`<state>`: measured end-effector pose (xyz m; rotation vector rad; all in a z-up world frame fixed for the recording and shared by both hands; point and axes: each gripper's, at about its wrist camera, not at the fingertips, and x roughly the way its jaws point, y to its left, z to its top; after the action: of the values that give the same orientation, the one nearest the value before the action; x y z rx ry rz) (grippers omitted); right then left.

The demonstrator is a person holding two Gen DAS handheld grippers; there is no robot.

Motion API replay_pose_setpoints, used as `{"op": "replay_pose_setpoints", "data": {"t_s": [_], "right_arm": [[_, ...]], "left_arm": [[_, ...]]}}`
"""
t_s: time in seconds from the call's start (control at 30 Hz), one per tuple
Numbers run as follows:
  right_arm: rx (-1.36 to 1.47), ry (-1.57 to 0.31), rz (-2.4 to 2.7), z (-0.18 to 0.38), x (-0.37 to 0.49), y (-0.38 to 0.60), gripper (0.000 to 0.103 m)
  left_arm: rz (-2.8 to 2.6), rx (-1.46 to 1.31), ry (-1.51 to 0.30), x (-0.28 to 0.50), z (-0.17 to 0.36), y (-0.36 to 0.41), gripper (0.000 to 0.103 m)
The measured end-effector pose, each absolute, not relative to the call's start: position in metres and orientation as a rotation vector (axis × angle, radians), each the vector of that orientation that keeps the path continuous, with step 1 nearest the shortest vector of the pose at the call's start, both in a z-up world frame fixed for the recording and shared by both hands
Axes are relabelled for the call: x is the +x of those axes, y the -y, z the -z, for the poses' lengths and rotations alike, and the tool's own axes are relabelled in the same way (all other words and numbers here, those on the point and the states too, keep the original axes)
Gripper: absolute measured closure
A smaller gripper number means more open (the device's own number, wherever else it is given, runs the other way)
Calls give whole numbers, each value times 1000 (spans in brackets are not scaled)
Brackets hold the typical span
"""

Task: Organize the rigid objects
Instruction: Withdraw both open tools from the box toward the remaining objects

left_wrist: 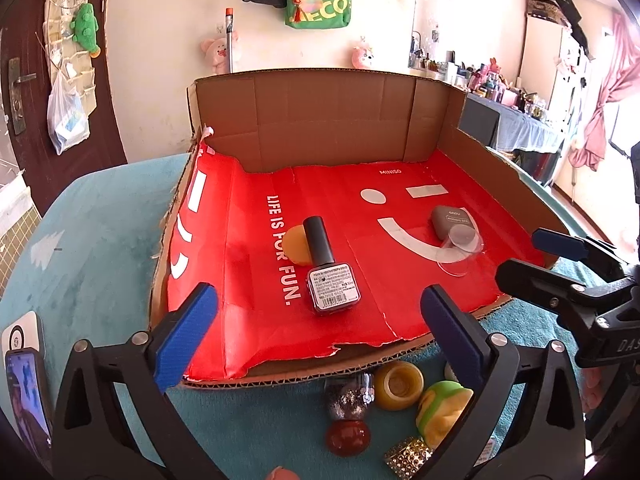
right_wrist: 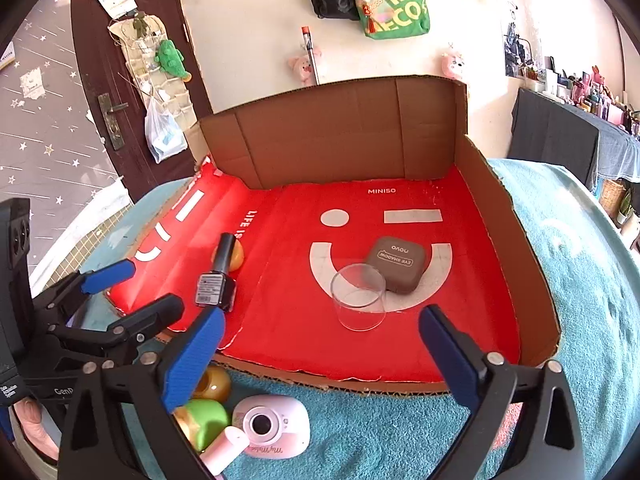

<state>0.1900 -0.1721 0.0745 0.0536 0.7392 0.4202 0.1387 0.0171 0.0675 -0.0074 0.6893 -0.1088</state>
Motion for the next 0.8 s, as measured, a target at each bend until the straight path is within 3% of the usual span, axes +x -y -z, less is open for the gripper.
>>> {"op": "replay_pose_setpoints", "data": {"t_s": [0.8], "right_arm": [[36,-597,-415,-97,119,180,0]], "left_arm": [[100,1,-618,77,-78,-9,0]]}}
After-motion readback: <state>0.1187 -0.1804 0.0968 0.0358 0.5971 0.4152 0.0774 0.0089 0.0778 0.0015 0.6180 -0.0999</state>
